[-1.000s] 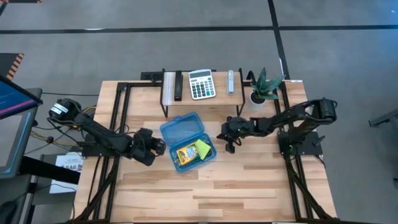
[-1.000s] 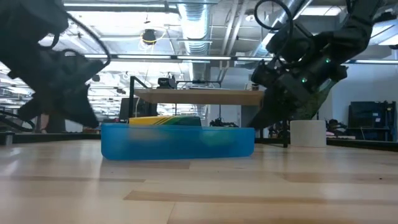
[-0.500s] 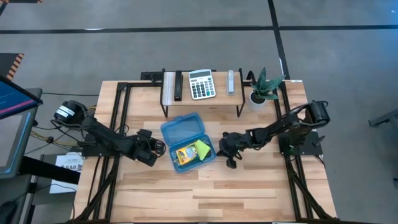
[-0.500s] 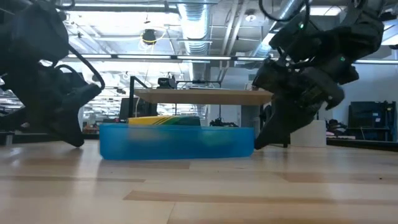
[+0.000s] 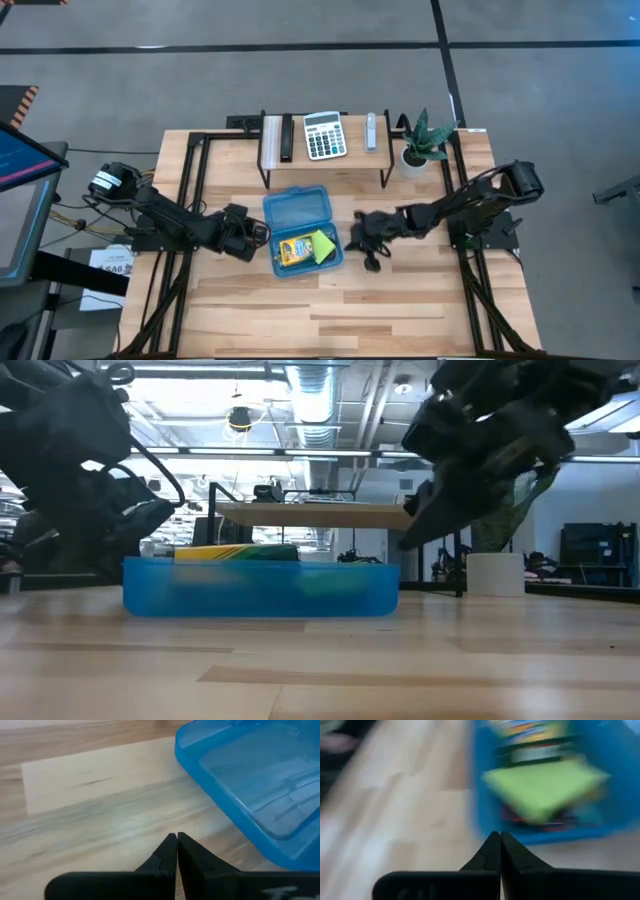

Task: Pack school essentials
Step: Close the blue supply box

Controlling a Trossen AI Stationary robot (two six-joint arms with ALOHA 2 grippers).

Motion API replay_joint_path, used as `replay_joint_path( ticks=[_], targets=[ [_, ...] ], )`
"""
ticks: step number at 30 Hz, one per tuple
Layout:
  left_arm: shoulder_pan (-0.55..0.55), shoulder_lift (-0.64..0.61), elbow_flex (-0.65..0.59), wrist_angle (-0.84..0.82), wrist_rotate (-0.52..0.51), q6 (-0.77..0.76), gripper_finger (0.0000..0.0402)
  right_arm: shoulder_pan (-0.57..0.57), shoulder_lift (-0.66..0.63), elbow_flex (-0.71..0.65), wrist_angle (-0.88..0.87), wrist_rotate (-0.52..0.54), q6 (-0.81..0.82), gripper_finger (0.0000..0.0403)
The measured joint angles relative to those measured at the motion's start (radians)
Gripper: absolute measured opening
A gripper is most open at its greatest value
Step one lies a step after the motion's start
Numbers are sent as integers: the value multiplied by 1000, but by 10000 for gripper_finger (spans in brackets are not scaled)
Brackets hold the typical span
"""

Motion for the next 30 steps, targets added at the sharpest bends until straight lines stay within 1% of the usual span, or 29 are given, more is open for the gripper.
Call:
replay_joint_path(
  ticks=[3,5,9,13,16,21,25,30],
  targets=[
    [22,9,0,17,2,38,0,-75,-18,-10,-10,74,0,4],
    [43,23,0,46,7,74,0,-132,-10,-14,-13,101,0,4],
    [92,73,2,121,24,155,0,-229,61,-14,28,102,-14,5],
    [120,105,3,183,13,187,0,-283,142,-5,75,101,-26,4],
    [124,105,2,189,10,188,0,-313,201,24,78,95,-30,6],
    [124,105,0,212,1,237,0,-335,271,94,88,90,-48,9],
    [124,106,-1,233,-7,281,0,-332,282,122,75,90,-57,10],
    [125,107,5,244,-5,318,0,-325,254,123,56,92,-69,8]
  ],
)
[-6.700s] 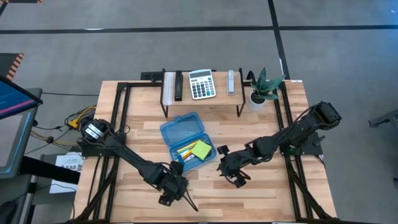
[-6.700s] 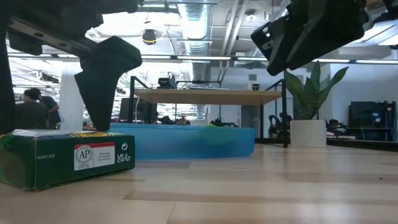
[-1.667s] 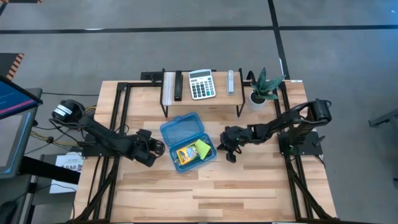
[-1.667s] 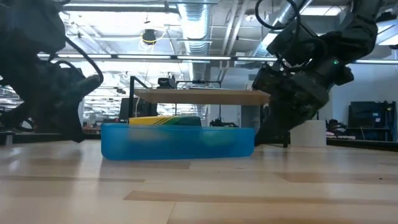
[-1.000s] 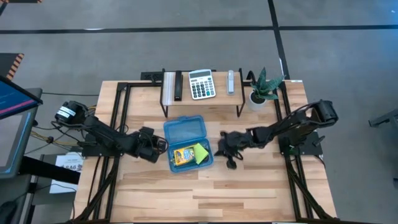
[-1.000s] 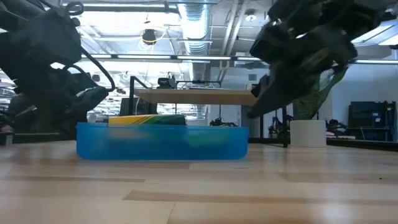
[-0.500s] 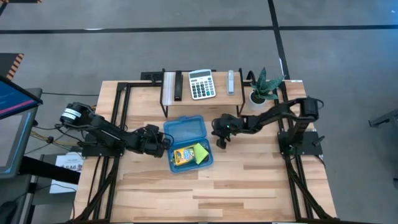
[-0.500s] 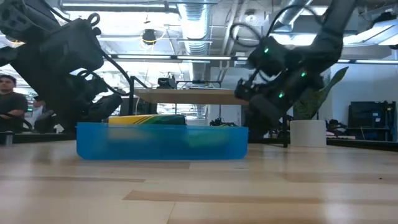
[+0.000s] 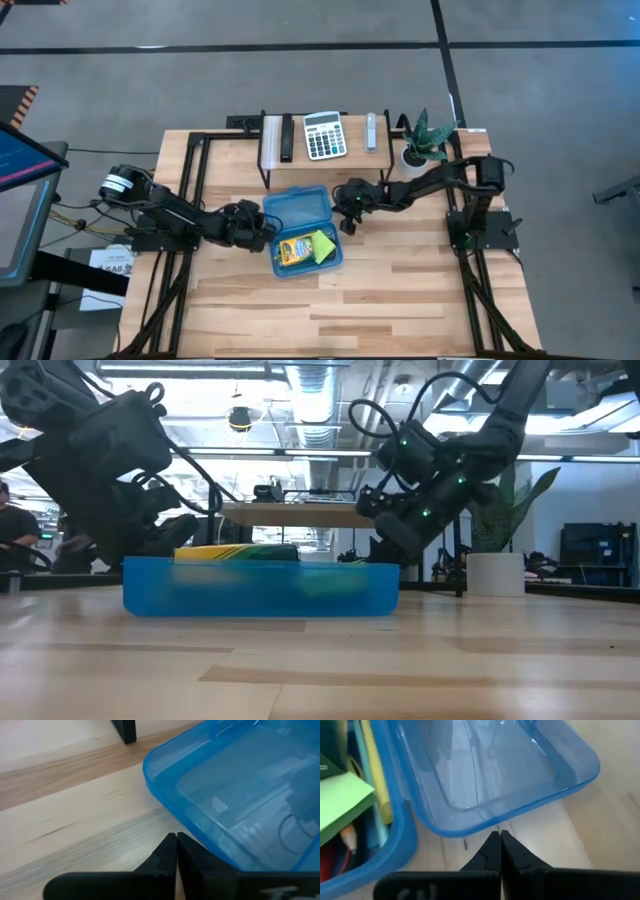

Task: Pack school essentials
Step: Close the blue supply box

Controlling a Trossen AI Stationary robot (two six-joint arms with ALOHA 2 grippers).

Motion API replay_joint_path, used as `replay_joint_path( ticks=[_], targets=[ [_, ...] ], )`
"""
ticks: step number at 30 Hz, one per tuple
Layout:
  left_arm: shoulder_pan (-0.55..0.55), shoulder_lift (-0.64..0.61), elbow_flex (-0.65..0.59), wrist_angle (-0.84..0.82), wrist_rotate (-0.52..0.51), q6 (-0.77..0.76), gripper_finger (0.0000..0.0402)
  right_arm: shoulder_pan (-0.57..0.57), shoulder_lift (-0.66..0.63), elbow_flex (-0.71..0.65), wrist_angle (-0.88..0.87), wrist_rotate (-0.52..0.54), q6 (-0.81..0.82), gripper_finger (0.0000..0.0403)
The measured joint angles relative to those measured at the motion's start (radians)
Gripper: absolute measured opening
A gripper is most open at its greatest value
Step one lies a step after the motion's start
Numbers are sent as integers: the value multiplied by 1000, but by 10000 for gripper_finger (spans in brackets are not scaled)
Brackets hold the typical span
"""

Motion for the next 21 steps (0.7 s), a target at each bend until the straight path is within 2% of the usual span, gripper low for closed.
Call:
replay_joint_path(
  ticks=[11,21],
  targets=[
    [-3,1,46,-8,14,85,0,34,-50,-1,-62,6,-3,8],
    [-5,1,60,-35,-10,85,0,38,-51,-1,-77,6,-5,8]
  ],
)
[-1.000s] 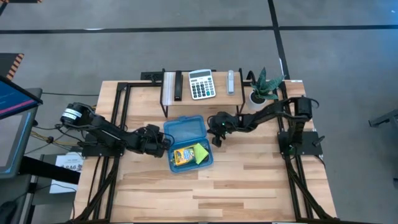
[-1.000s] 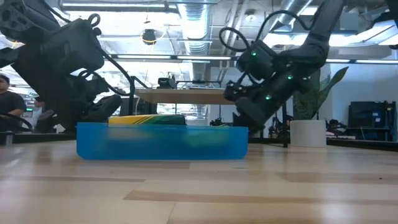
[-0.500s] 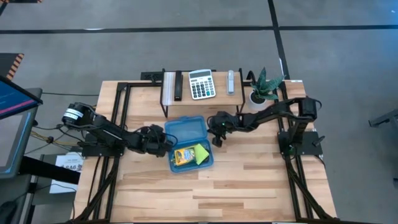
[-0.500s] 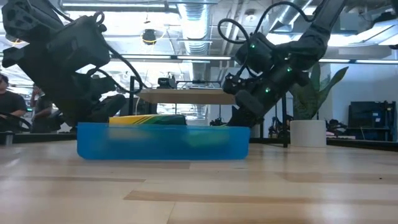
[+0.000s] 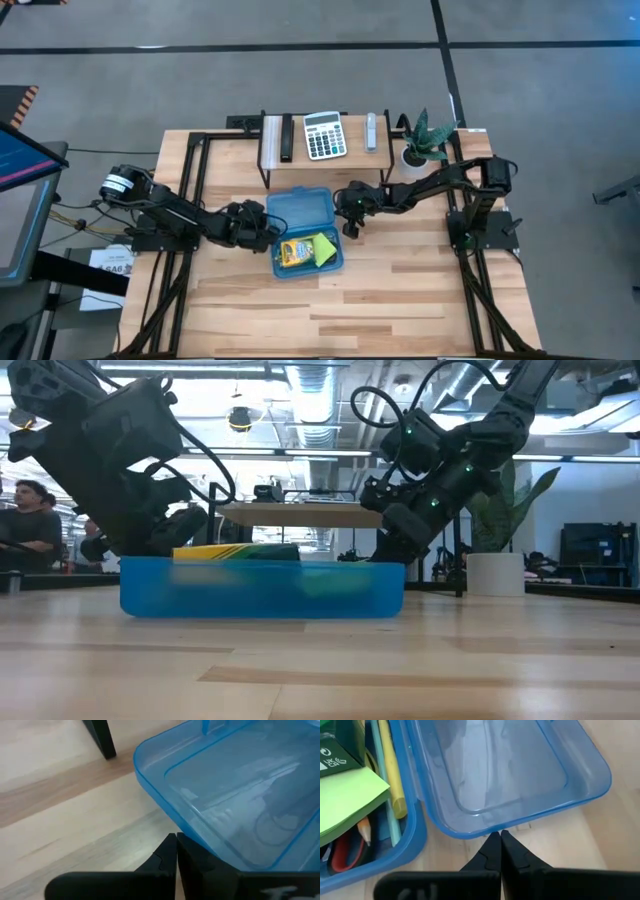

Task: Pack school essentials
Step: Close the blue supply box

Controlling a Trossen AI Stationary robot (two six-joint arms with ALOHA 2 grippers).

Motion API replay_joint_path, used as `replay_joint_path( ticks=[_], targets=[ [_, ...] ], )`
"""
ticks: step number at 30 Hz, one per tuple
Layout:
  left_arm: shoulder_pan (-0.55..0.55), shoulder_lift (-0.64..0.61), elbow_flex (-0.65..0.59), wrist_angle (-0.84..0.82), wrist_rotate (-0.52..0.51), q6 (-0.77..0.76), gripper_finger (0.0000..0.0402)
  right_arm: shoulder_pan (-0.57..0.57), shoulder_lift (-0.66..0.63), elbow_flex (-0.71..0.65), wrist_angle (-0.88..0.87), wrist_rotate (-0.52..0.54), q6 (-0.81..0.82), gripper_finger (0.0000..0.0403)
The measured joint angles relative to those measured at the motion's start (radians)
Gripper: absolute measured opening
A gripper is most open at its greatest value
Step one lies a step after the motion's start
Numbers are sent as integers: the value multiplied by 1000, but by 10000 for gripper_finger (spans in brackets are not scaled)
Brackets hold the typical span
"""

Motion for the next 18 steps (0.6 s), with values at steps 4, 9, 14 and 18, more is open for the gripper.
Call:
replay_joint_path(
  ticks=[4,9,14,18],
  targets=[
    [-21,-1,0,-3,-54,1,0,0,0,0,2,0,-6,8],
    [-50,-1,0,-5,-101,11,0,-1,0,0,2,3,-15,8],
    [-76,-1,0,-9,-131,12,0,-1,-1,0,2,4,-22,8],
    [-102,-2,0,-9,-169,12,0,-1,-1,0,-1,4,-25,6]
  ],
)
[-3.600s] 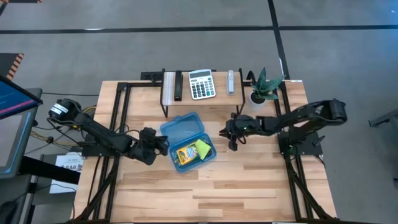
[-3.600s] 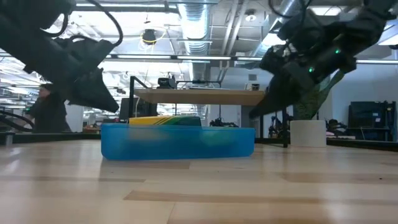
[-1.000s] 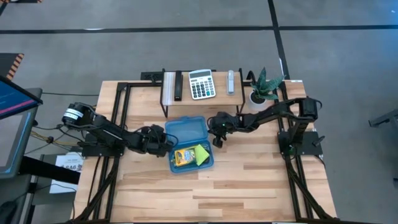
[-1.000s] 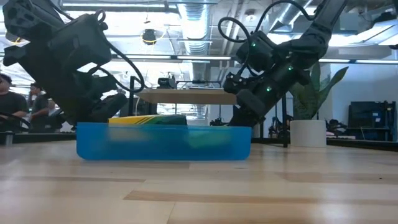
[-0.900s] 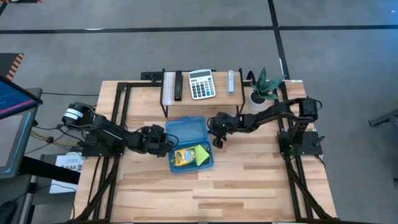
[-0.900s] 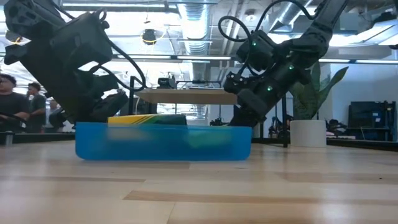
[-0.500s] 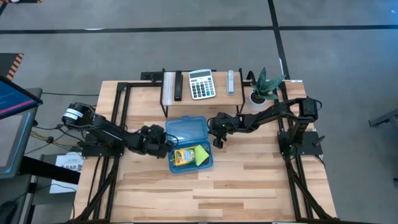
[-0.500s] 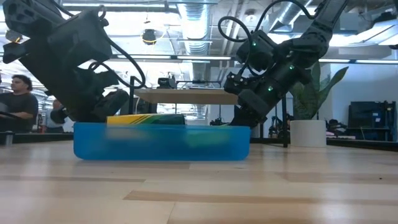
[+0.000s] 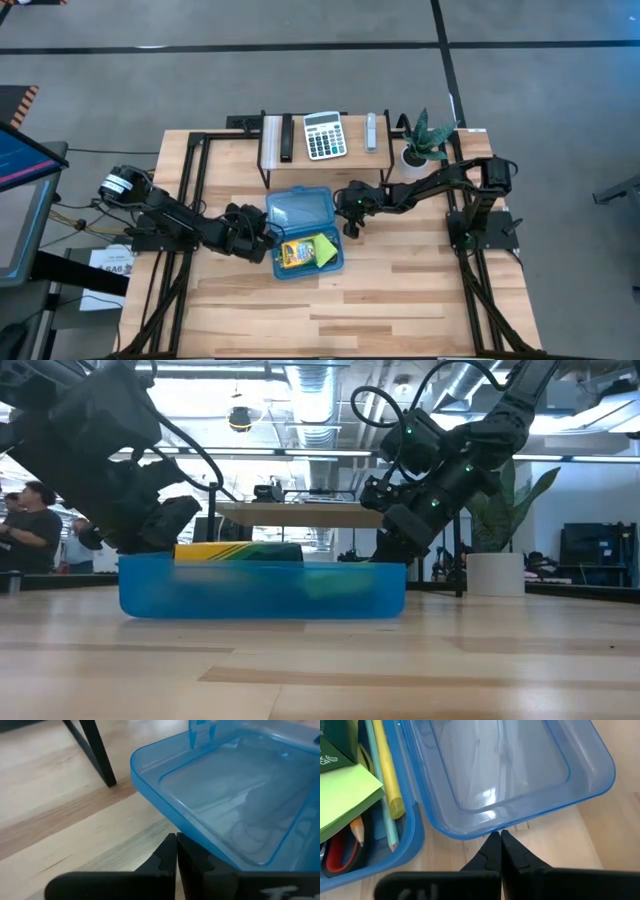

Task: Pack school essentials
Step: Close the blue supply box

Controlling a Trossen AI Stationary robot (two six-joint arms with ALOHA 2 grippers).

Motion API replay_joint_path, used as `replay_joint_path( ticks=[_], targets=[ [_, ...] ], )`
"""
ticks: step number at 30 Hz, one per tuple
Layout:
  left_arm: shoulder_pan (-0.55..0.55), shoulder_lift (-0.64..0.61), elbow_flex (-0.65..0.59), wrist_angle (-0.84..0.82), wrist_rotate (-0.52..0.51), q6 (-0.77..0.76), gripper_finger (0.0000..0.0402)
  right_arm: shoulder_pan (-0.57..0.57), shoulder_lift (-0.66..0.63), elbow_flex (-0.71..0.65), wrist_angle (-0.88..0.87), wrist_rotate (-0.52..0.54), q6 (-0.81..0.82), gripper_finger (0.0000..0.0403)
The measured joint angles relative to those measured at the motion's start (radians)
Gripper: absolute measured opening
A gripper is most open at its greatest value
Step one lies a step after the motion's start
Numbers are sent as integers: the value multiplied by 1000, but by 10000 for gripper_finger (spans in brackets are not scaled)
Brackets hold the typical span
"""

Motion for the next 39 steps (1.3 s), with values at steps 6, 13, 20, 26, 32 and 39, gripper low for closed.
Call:
replay_joint_path(
  ticks=[6,13,20,26,32,39],
  targets=[
    [-36,-1,0,1,-63,15,0,0,0,0,0,3,-8,5],
    [-73,-1,2,3,-129,32,0,0,0,0,-2,4,-30,4],
    [-89,-1,4,3,-141,68,0,2,-1,3,-36,47,-58,7],
    [-89,-1,4,-1,-140,82,0,7,-1,3,-40,53,-85,5],
    [-89,-1,3,6,-141,99,0,10,-1,3,-31,53,-90,5],
    [-89,-1,2,-17,-82,76,0,-9,-1,2,-87,114,-99,7]
  ],
)
